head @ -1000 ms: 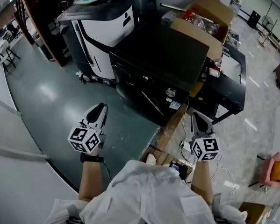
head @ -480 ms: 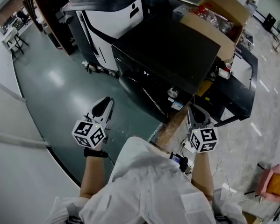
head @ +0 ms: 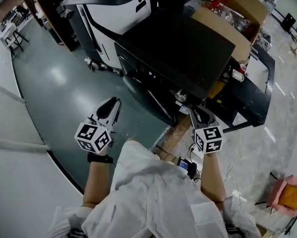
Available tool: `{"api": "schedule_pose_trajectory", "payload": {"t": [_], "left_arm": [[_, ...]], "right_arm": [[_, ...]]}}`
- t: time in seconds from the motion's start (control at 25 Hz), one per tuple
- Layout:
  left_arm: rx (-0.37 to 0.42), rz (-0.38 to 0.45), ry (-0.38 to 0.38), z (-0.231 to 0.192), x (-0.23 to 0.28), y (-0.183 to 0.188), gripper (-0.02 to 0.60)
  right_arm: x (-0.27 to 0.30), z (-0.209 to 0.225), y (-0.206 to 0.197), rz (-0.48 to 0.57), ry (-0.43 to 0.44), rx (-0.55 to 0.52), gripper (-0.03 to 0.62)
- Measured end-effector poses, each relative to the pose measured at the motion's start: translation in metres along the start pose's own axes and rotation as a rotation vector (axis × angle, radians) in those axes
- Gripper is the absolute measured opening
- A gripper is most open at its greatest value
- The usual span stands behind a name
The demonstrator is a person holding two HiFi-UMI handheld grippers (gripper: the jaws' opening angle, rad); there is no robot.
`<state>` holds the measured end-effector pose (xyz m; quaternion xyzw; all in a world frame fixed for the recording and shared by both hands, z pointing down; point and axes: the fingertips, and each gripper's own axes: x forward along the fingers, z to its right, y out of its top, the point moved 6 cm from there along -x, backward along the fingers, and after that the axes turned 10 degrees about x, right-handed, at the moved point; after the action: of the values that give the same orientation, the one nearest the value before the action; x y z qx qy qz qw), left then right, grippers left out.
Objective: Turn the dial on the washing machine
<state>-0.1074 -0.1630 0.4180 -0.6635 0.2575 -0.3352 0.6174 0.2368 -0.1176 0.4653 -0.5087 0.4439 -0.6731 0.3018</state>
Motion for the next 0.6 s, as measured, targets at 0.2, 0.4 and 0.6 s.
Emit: {"api": "schedule_pose_trajectory", "payload": {"t": [0.2,0.4,0.6], "left_arm": [[-0.004,-0.024,-0.014,0.004,0.008,-0.006,0.060],[0.000,-0.032,-0.020,0.002,0.011,-0.008,0.060],[-0.001,-0.041,-0.015,-0.003,0.009,-0.010,0.060]], "right_arm": [[0.029,0.006,-0.010,-0.123,-0.009,-0.032,0.112],[0.058,0.004,-0.018,-0.232,-0.004,-0.046,0.163],[0.079,0.000,-0.023,-0.320,-0.018,-0.080,0.195]]}}
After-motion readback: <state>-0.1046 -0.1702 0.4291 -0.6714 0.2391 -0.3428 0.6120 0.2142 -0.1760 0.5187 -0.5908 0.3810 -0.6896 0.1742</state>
